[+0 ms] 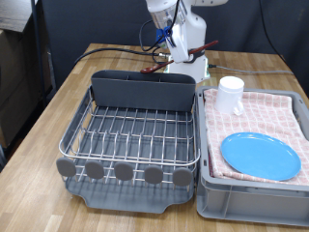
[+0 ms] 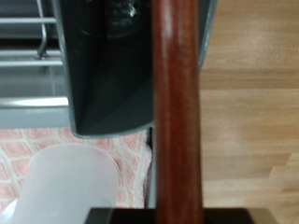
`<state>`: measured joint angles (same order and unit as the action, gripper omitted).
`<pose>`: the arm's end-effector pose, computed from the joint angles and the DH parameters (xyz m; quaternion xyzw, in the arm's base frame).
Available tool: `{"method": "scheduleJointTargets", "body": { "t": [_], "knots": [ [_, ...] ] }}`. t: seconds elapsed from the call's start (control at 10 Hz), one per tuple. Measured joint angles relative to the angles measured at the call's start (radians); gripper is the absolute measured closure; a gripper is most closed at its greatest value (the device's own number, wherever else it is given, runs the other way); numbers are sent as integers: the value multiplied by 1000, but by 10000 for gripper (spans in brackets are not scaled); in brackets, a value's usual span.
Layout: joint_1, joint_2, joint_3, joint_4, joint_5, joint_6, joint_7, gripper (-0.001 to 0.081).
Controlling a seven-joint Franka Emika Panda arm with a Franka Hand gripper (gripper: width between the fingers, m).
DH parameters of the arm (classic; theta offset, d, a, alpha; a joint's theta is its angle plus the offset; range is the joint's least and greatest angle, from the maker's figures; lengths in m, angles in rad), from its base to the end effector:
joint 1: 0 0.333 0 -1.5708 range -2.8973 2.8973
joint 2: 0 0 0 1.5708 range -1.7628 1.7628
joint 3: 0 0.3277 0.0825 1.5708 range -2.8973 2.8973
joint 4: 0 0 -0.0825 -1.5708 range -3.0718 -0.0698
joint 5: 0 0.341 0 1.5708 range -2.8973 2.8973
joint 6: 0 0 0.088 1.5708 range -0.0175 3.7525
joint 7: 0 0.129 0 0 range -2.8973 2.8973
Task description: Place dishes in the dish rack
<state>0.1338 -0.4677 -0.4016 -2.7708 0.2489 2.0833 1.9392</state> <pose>0.2901 -0.0520 0.3459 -0.3993 0.8881 0.2265 0.0234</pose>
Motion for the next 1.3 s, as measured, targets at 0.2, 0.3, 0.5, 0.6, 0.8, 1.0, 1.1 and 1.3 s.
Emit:
{"method": "scheduleJointTargets", "body": {
  "t": [0.2,0.3,0.5,0.6,0.8,1.0,1.1,1.3],
  "knots": [
    [6,8,-52,7,44,-35,-91,717],
    [9,19,-79,13,55,-46,-144,717],
    [11,50,-126,25,69,-52,-217,717],
    [12,72,-146,37,77,-60,-244,717],
    [12,125,-185,60,97,-61,-291,717],
    [12,172,-203,70,108,-18,-322,694],
    [12,189,-207,70,114,5,-327,532],
    [12,214,-207,70,121,40,-329,369]
  ]
}}
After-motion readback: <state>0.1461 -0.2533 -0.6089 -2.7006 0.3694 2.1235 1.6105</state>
